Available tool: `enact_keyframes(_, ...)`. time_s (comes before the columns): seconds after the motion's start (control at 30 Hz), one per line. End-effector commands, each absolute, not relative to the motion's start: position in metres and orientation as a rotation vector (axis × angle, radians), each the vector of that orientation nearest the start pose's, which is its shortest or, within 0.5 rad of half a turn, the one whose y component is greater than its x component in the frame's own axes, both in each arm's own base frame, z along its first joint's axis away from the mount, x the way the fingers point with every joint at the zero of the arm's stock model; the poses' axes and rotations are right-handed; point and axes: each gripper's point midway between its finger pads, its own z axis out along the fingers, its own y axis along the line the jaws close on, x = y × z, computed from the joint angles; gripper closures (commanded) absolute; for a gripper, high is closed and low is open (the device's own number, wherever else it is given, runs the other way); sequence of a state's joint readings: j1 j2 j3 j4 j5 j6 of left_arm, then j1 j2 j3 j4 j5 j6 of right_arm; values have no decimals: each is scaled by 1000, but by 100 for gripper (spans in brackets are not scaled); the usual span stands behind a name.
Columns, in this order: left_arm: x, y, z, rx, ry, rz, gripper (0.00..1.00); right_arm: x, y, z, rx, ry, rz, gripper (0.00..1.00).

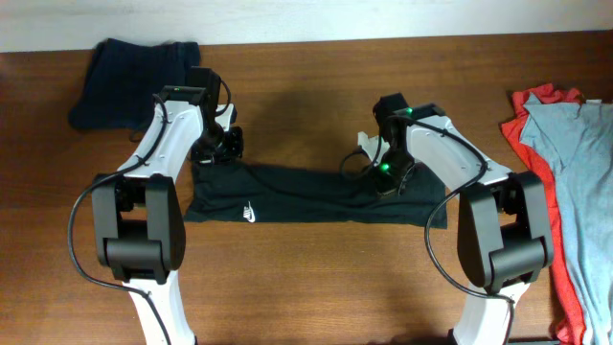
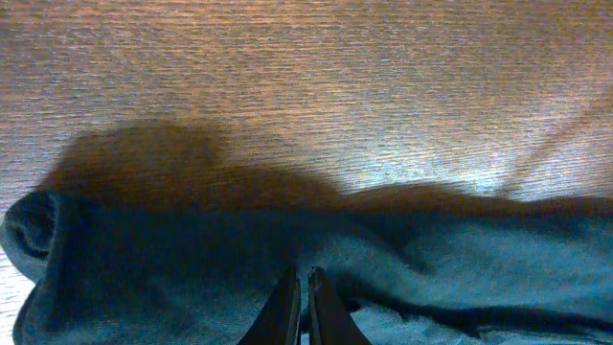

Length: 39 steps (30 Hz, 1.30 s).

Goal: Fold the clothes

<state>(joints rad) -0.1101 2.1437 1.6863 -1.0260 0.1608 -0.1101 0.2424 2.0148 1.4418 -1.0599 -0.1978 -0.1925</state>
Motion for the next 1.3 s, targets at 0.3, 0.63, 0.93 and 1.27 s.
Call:
enact_keyframes(0.3,424,-74,40,10,3058,-254,94,321,109,13,-651,3172,273,96)
enact_keyframes(0.63,425,-71,39,8,3059,-220,94,293,102,18,-626,3302,272,96)
enact_keyframes(0.93,425,-69,39,7,3058,-203,94,313,92,30,-486,3247,272,96)
enact_keyframes(1.27,425,-69,39,7,3058,-203,94,338,74,26,-345,3179,285,96)
